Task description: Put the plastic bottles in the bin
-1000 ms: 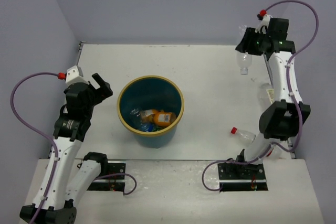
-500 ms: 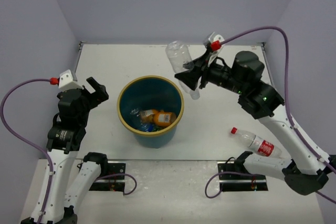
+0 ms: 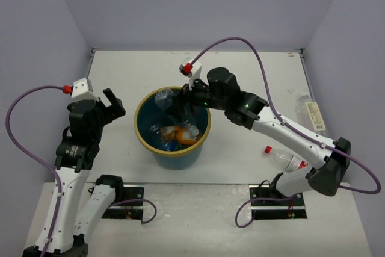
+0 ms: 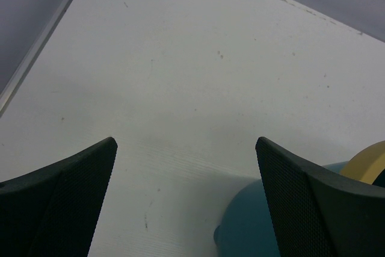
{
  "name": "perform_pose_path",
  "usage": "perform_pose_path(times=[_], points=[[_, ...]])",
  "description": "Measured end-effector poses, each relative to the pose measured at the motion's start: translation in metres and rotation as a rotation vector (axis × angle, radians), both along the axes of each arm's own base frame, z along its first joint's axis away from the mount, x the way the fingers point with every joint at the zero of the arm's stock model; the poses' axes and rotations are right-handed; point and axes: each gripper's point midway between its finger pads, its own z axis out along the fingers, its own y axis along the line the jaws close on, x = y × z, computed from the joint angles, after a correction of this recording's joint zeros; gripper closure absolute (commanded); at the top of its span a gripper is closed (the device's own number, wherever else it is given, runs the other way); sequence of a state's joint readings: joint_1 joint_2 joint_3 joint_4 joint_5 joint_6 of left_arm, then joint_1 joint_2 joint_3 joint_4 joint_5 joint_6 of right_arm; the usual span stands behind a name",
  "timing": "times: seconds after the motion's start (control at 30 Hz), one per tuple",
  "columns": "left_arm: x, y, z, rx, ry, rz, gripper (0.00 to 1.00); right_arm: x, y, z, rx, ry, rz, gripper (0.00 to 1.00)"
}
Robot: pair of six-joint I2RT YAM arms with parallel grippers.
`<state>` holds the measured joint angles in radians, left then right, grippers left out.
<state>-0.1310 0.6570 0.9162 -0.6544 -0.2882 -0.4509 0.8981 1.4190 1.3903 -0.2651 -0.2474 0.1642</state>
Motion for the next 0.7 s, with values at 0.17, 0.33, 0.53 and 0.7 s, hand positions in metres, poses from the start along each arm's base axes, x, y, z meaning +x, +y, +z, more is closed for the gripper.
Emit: perform_pose_path(times=[0.17,0.33,0.53,0.7], points=[[0.0,-0.002,-0.008,-0.001,0.019,-0.013,0.0,0.011,-0.014,0.01,0.0,-0.034,-0.104,0.01],[0.0,-0.002,-0.01,-0.001,0.023,-0.014,0.0,0.028,-0.055,0.043,0.061,-0.08,-0.277,0.01],[-0.001,-0.002,-0.009,-0.002,0.017,-0.015,0.0,0.063,-0.189,0.05,0.216,0.007,-0.74,0.01],[-0.001,-0.003,-0.009,-0.003,0.017,-0.018,0.0,0.032,-0.244,-0.006,0.299,0.186,-0.979,0.01]])
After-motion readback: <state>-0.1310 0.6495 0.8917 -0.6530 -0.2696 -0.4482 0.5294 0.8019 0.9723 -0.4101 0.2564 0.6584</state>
